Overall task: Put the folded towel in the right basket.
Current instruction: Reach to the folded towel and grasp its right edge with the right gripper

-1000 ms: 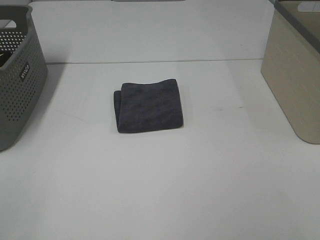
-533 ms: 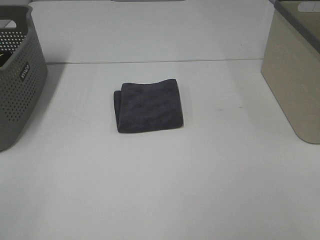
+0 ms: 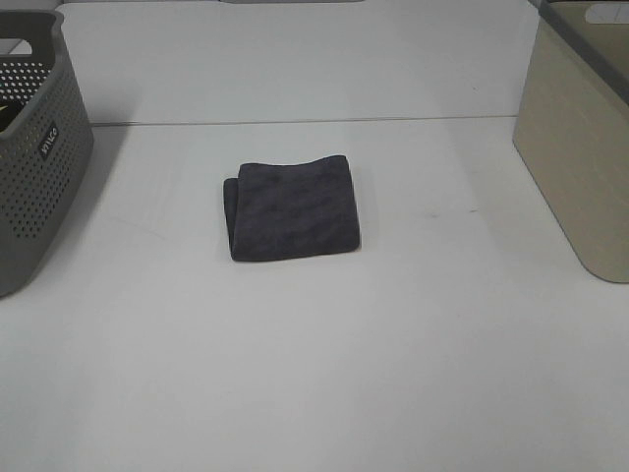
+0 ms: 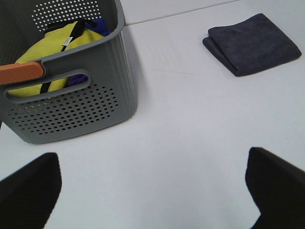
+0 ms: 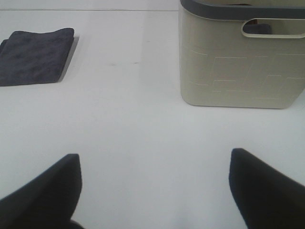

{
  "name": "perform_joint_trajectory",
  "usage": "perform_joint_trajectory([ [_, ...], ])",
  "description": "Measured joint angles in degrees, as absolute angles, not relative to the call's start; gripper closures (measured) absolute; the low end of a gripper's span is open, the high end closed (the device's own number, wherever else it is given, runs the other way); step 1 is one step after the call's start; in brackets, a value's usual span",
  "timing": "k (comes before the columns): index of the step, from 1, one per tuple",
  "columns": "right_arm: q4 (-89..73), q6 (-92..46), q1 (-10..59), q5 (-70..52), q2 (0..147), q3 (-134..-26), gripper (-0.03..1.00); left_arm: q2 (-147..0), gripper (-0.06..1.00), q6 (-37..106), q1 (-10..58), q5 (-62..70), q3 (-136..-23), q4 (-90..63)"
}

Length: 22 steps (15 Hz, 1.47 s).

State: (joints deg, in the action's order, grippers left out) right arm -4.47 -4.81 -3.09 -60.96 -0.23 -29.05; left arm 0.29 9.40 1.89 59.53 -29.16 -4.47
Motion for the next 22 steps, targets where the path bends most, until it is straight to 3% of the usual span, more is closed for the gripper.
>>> perform_joint_trajectory([
  [22, -4.47, -4.81, -3.09, -60.96, -0.23, -29.05, 0.18, 0.29, -0.04, 9.40, 1.89, 59.53, -29.16, -4.47],
])
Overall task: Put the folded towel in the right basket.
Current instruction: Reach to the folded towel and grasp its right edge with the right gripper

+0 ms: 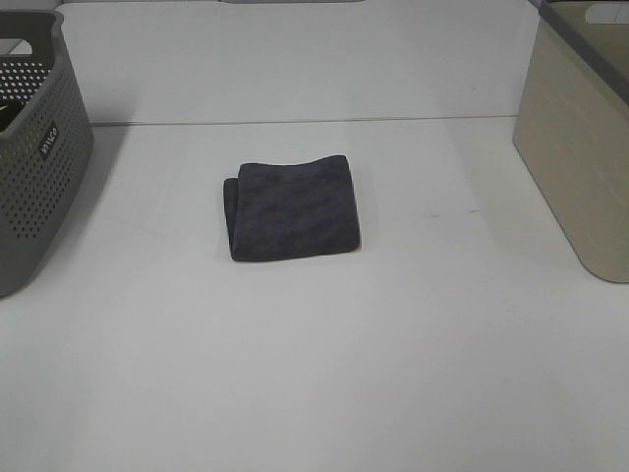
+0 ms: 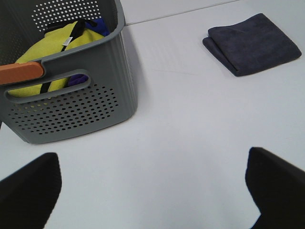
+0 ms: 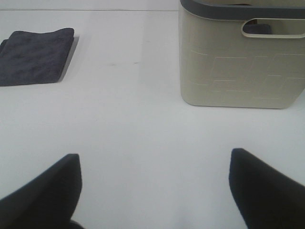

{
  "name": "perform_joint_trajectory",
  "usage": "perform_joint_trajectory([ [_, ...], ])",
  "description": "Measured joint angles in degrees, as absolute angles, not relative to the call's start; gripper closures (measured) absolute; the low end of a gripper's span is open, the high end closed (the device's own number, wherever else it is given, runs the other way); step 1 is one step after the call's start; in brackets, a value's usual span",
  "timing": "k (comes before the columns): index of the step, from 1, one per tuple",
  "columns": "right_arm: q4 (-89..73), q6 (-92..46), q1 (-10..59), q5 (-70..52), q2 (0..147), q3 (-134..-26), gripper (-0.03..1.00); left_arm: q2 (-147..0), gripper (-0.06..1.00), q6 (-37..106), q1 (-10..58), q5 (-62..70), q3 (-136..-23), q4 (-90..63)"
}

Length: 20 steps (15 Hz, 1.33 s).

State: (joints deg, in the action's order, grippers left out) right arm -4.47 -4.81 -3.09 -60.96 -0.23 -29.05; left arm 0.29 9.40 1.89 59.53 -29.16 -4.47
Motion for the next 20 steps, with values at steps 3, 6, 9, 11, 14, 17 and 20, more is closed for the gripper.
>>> perform_joint_trajectory([
  [3, -4.47, -4.81, -3.09, -60.96, -0.23, -29.05, 0.18, 0.29, -0.04, 9.40, 1.89, 59.53, -29.16, -4.47],
  [6, -4.47, -4.81, -3.09, -60.96, -0.23, -29.05, 0.18, 0.29, -0.04, 9.40, 1.89, 59.53, -29.16, -4.47],
  [9, -4.47, -4.81, -3.09, -60.96, -0.23, -29.05, 0.18, 0.29, -0.04, 9.40, 1.89, 59.53, -29.16, -4.47],
  [11, -4.47, -4.81, -3.09, -60.96, -0.23, -29.05, 0.18, 0.29, -0.04, 9.40, 1.89, 59.53, -29.16, -4.47],
  [14, -4.47, -4.81, -3.09, -60.96, -0.23, -29.05, 0.18, 0.29, -0.04, 9.40, 1.89, 59.53, -29.16, -4.47],
  [17, -4.47, -4.81, -3.09, -60.96, -0.23, -29.05, 0.18, 0.29, -0.04, 9.40, 1.89, 59.53, -29.16, -4.47],
  [20, -4.87, -4.81, -3.09, -58.21, 2.75, -29.91, 0.21, 0.29, -0.04, 9.40, 1.89, 59.53, -29.16, -4.47],
])
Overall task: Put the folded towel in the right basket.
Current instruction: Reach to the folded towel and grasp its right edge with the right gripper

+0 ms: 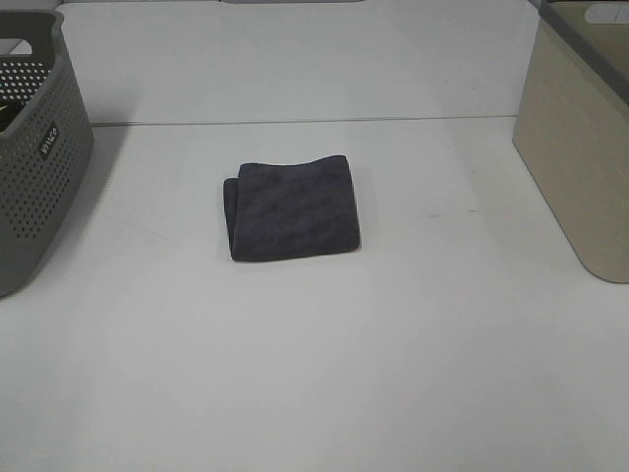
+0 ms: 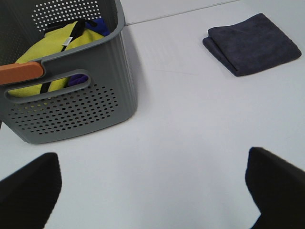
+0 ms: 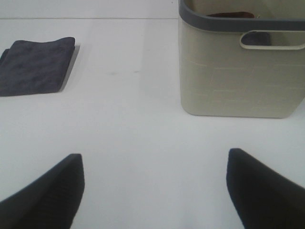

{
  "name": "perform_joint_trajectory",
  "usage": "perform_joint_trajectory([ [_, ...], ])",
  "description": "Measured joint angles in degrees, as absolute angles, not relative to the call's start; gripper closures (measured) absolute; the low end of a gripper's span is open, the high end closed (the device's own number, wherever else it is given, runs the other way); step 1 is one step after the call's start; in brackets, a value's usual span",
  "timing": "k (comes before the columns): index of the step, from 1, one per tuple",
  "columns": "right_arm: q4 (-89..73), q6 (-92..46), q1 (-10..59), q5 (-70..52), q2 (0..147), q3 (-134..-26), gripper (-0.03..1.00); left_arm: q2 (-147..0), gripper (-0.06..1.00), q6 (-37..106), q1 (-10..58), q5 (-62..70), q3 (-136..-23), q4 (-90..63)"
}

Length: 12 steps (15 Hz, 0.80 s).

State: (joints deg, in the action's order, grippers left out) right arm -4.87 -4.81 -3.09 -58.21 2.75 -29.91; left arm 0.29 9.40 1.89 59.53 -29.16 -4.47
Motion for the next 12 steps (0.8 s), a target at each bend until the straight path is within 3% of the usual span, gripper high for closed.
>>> perform_joint_trajectory([
  [5, -11.75, -4.81, -3.09, -45.55, 24.98, -37.01, 0.21, 0.29, -0.04, 9.40, 1.89, 59.53, -29.16, -4.47],
  [12, -16.10, -12.61, -3.09, -44.40, 58.50, -59.76, 0.21, 0.29, -0.04, 9.40, 1.89, 59.53, -29.16, -4.47],
])
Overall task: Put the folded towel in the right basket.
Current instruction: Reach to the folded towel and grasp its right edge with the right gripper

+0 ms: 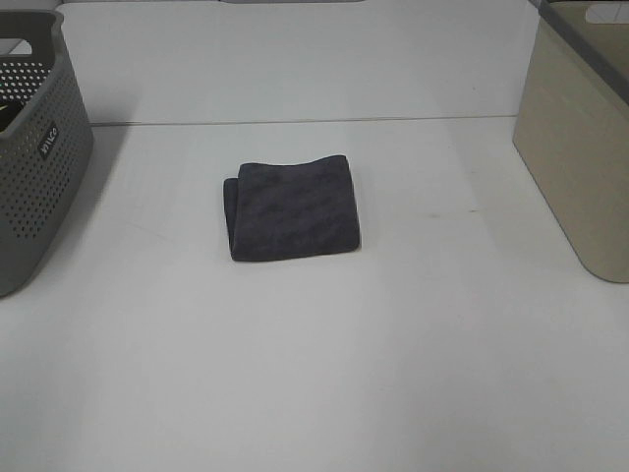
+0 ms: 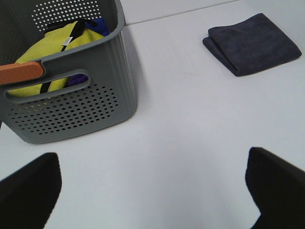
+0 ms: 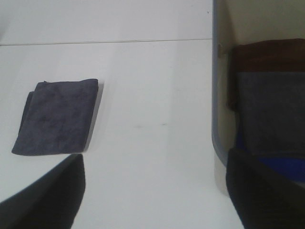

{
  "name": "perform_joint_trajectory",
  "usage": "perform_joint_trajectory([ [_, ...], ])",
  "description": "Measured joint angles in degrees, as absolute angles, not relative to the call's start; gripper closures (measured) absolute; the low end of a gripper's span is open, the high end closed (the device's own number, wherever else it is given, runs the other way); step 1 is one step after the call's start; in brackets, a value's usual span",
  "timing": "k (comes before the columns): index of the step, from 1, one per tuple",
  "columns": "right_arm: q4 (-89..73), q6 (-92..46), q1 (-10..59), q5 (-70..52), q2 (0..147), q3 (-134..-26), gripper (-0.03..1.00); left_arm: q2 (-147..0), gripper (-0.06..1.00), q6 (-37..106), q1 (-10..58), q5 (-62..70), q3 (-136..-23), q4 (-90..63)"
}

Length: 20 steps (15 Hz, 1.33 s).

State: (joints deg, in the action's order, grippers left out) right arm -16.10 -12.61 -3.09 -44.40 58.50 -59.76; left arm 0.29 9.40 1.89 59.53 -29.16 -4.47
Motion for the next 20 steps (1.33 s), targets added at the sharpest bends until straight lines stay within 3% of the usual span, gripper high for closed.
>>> perform_joint_trajectory([
  [3, -20.68, -17.02, -3.09, -44.69, 71.96, -68.87, 0.21, 0.29, -0.04, 9.40, 1.89, 59.53, -29.16, -4.47],
  [11, -23.72, -19.77, 14.15, -46.64, 103.13, -88.69, 0.21, 0.29, -0.04, 9.40, 1.89, 59.53, -29.16, -4.47],
  [20, -29.34, -19.37, 14.73, -59.19, 130.98, -107.83, 0.21, 0.29, -0.04, 9.40, 1.89, 59.53, -29.16, -4.47],
])
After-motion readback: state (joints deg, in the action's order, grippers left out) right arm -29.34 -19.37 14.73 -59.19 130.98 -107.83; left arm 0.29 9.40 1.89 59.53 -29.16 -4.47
